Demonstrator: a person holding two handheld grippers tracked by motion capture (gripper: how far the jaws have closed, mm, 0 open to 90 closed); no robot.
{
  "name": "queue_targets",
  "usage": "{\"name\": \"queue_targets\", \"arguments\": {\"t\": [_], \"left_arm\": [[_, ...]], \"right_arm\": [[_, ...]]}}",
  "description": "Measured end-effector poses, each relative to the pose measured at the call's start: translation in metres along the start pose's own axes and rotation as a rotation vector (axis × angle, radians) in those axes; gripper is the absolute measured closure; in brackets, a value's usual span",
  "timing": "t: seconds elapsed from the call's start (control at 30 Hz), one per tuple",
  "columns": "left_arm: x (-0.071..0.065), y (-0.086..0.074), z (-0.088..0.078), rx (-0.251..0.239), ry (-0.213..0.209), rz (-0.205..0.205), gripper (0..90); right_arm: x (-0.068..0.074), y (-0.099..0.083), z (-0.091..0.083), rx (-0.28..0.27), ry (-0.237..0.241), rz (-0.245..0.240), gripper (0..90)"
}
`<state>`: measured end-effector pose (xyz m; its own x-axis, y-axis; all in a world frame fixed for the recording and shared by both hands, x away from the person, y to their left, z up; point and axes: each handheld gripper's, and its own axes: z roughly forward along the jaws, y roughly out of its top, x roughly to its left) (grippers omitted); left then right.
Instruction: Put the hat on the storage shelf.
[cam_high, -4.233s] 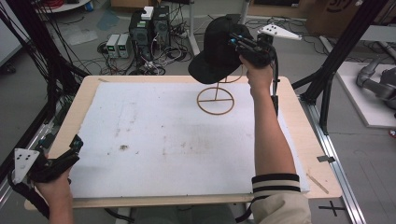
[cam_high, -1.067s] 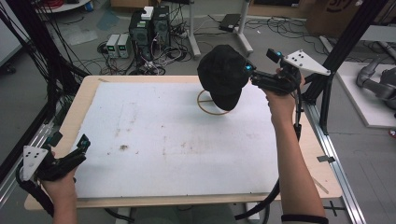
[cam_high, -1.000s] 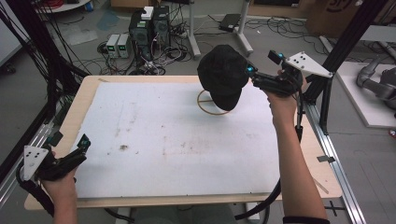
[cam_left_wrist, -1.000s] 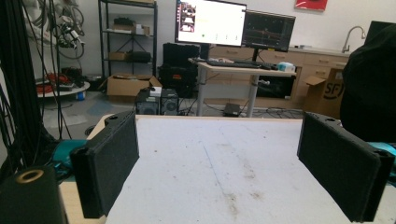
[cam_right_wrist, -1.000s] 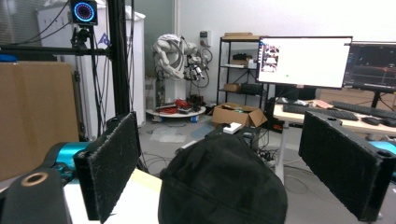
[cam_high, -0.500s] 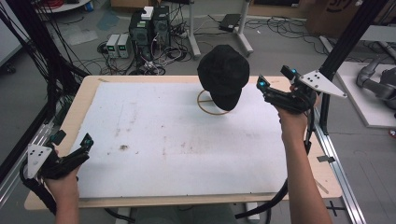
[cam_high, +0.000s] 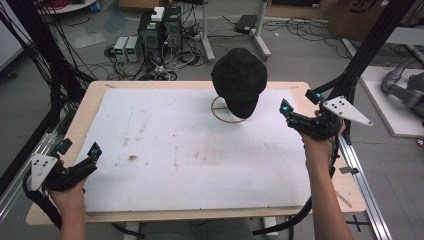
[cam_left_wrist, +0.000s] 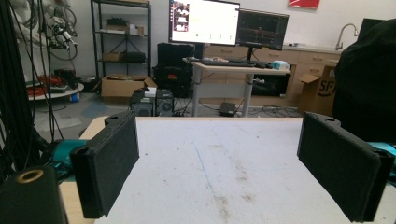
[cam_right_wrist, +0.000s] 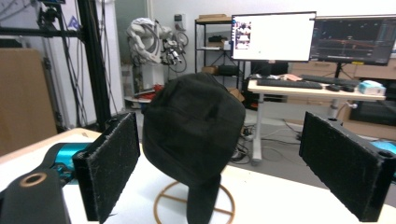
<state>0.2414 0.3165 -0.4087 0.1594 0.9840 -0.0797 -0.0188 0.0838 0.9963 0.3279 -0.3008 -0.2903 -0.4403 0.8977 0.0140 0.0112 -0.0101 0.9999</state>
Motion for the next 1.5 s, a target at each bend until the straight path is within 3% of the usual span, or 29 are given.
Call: {"name": "queue_targets", "arguments": {"t": [0.3, 0.73, 1.17, 1.5], "left_arm": [[-0.002, 0.002, 0.002, -0.004, -0.007, 0.006, 12.9], [-0.003, 0.004, 0.003, -0.013, -0.014, 0.009, 12.9], [-0.005, 0.008, 0.005, -0.021, -0.02, 0.018, 12.9], [-0.005, 0.008, 0.006, -0.021, -0.023, 0.021, 12.9]], "right_arm": [[-0.007, -0.027, -0.017, 0.006, -0.023, 0.027, 11.9], [-0.017, -0.061, -0.029, 0.015, -0.043, 0.065, 11.9], [-0.023, -0.078, -0.039, 0.013, -0.052, 0.071, 11.9], [-0.033, -0.097, -0.044, 0.026, -0.072, 0.11, 11.9]]}}
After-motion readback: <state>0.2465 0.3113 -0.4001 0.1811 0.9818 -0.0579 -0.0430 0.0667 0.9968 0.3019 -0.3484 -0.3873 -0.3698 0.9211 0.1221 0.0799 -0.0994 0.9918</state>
